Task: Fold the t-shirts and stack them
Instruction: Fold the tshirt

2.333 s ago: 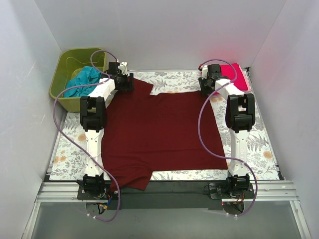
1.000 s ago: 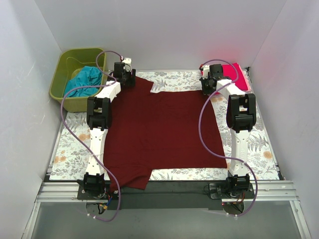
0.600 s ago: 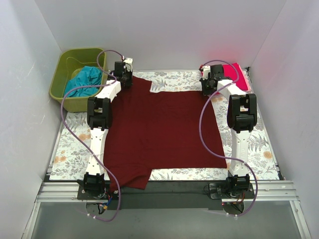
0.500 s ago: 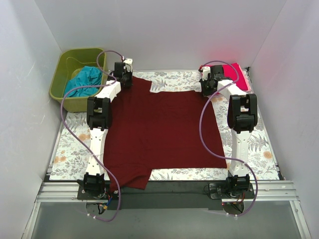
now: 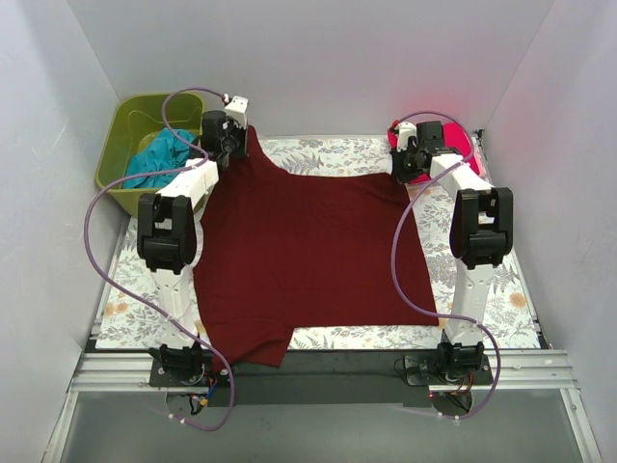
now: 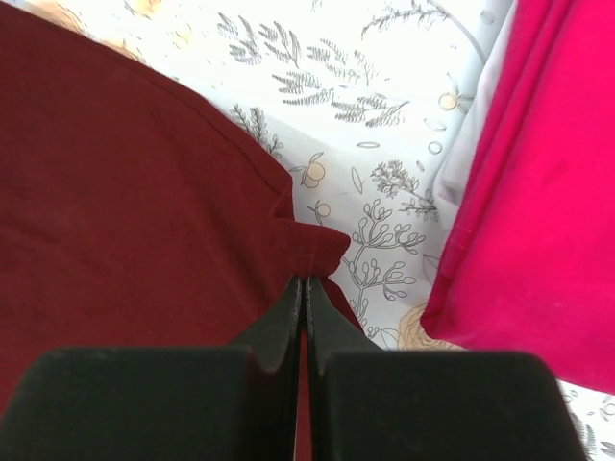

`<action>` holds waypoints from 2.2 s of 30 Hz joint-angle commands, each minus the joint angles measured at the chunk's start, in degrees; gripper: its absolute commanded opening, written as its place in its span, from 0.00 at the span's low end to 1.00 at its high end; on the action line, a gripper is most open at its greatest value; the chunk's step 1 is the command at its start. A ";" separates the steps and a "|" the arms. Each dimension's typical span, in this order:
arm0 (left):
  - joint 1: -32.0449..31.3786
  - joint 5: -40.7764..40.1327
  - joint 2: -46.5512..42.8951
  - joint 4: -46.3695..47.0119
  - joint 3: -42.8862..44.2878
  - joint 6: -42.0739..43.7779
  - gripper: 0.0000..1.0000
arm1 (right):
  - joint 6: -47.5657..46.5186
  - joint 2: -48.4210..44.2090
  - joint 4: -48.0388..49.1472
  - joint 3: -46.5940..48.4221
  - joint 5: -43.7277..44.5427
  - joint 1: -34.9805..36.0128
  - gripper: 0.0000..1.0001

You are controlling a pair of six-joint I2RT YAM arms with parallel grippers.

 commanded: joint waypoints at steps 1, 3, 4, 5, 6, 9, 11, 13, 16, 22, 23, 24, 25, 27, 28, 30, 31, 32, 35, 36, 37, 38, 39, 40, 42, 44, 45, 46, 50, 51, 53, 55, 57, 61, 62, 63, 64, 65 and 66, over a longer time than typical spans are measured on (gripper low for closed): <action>0.10 2.36 -6.84 4.07 -3.72 3.12 0.00 | -0.12 -3.69 2.23 -0.83 -2.62 -0.84 0.01; 0.10 2.80 -9.20 3.98 -6.08 3.91 0.00 | -0.99 -4.82 2.41 -1.27 -3.24 -1.36 0.01; 0.10 2.80 -10.00 3.98 -6.80 4.09 0.00 | -1.43 -5.18 2.41 -1.45 -3.58 -1.71 0.01; 0.10 2.98 -11.05 3.98 -7.85 4.44 0.00 | -1.96 -5.97 2.49 -2.15 -4.02 -1.89 0.01; 0.10 2.89 -12.11 3.98 -8.99 4.96 0.00 | -2.92 -6.41 2.49 -2.50 -4.38 -2.33 0.01; 0.28 2.72 -16.59 4.07 -13.65 6.11 0.00 | -4.77 -8.26 2.41 -4.70 -6.04 -3.47 0.01; 0.45 3.15 -20.46 4.16 -17.43 6.20 0.00 | -5.56 -9.57 2.41 -6.54 -7.45 -4.00 0.01; 0.45 3.59 -24.40 4.16 -21.28 6.64 0.00 | -6.53 -10.28 2.41 -7.60 -8.77 -4.61 0.01; 0.45 4.12 -27.84 2.59 -24.20 6.03 0.00 | -7.67 -11.51 2.32 -9.80 -10.70 -5.14 0.01; 0.45 3.42 -36.02 -1.36 -30.97 5.94 0.00 | -9.08 -13.71 2.14 -13.49 -13.25 -5.23 0.01; 0.45 3.51 -36.72 -1.90 -32.54 6.37 0.00 | -9.61 -14.14 2.06 -14.01 -13.52 -5.14 0.01; 0.36 3.59 -38.47 -2.43 -33.34 6.55 0.00 | -9.87 -14.41 1.97 -14.37 -13.87 -5.14 0.01; 0.45 3.77 -39.18 -3.21 -34.13 6.64 0.00 | -10.22 -14.76 1.88 -15.42 -14.13 -5.14 0.01; 0.45 3.77 -41.47 -3.75 -36.86 7.08 0.00 | -11.45 -15.73 1.88 -16.39 -14.22 -5.14 0.01; 0.45 3.34 -42.26 -4.19 -37.91 7.08 0.00 | -11.80 -16.08 1.97 -17.35 -14.40 -6.71 0.01; 0.36 2.81 -44.45 -4.45 -40.71 7.60 0.00 | -12.42 -17.22 1.88 -18.32 -14.92 -7.25 0.01; 0.36 2.54 -45.07 -4.71 -41.51 7.69 0.00 | -12.68 -17.57 1.88 -18.85 -15.45 -7.43 0.01; 0.45 1.84 -45.69 -4.80 -42.31 7.87 0.00 | -12.86 -18.36 1.79 -19.99 -15.63 -7.60 0.01; 0.45 1.31 -48.15 -5.68 -45.64 8.66 0.00 | -14.18 -19.42 1.27 -22.18 -16.33 -7.87 0.01; 0.45 1.40 -48.85 -5.86 -46.44 8.75 0.00 | -14.62 -19.60 1.18 -22.72 -16.33 -7.87 0.01; 0.45 1.57 -50.16 -6.56 -47.92 9.10 0.00 | -15.06 -19.69 1.09 -23.33 -16.33 -7.87 0.01; 0.36 2.10 -50.79 -6.91 -48.63 9.27 0.00 | -15.23 -19.69 0.83 -24.21 -16.33 -7.87 0.01; 0.36 2.28 -51.23 -7.78 -49.34 9.62 0.00 | -15.41 -19.60 0.65 -24.65 -16.42 -7.87 0.01; 0.28 2.36 -51.75 -8.05 -50.82 10.32 0.00 | -15.76 -19.42 0.56 -25.00 -16.51 -7.87 0.01; 0.19 1.93 -52.55 -8.67 -52.24 11.03 0.00 | -16.64 -19.07 0.47 -26.14 -16.60 -7.87 0.01; 0.10 2.10 -52.55 -9.99 -53.90 11.82 0.00 | -17.69 -18.46 0.39 -26.94 -16.42 -7.87 0.01; 0.10 2.71 -52.55 -10.77 -54.35 12.00 0.00 | -18.13 -18.19 0.30 -27.64 -16.33 -7.87 0.01; 0.01 3.15 -52.38 -11.48 -54.70 12.35 0.00 | -18.48 -17.93 0.30 -28.08 -15.98 -7.87 0.01; -0.95 4.74 -51.23 -14.29 -55.76 12.35 0.00 | -19.54 -16.96 0.30 -28.79 -14.93 -7.87 0.01; -1.13 4.65 -51.14 -14.91 -56.54 12.35 0.00 | -19.72 -16.79 0.30 -28.79 -14.75 -7.87 0.01; -1.92 4.48 -50.97 -15.61 -57.16 12.44 0.00 | -19.80 -16.61 0.30 -28.61 -14.57 -7.96 0.01; -2.27 4.04 -50.88 -16.32 -58.22 12.70 0.00 | -19.98 -16.52 0.21 -28.52 -14.75 -7.96 0.01; -2.27 3.51 -51.05 -16.58 -58.83 12.96 0.00 | -20.24 -16.52 0.12 -28.35 -14.75 -7.96 0.01; -2.27 4.99 -52.80 -20.52 -57.79 15.59 0.00 | -22.69 -17.31 -1.10 -28.43 -14.93 -7.96 0.01; -2.27 7.26 -53.34 -22.28 -57.35 16.65 0.02 | -23.49 -17.40 -3.02 -28.09 -15.10 -7.96 0.01; -2.27 8.85 -54.04 -26.99 -56.56 18.40 0.12 | -24.63 -17.75 -4.09 -27.91 -15.02 -7.96 0.06; -2.27 11.13 -54.74 -29.65 -55.25 22.33 0.21 | -25.68 -18.45 -5.32 -27.65 -14.84 -8.04 0.12; -2.10 13.42 -56.84 -32.20 -54.62 24.37 0.28 | -27.78 -18.80 -7.50 -27.47 -14.84 -8.22 0.28; -2.10 16.75 -58.07 -35.36 -54.36 25.44 0.34 | -28.41 -19.42 -8.31 -27.21 -14.75 -8.48 0.35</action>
